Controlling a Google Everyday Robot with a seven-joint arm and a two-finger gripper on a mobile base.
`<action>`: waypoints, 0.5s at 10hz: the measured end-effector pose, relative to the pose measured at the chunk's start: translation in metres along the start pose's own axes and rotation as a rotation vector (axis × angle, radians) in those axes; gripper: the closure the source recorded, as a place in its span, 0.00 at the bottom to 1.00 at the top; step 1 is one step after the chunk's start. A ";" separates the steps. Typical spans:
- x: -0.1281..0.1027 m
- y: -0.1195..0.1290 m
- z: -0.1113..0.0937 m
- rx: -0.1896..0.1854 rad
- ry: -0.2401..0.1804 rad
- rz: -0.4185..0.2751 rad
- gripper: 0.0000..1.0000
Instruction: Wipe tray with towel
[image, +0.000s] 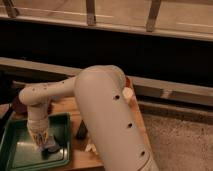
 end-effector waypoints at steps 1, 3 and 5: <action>-0.014 0.005 -0.007 0.013 -0.008 -0.014 1.00; -0.034 0.027 -0.018 0.020 -0.026 -0.061 1.00; -0.043 0.065 -0.031 0.009 -0.040 -0.148 1.00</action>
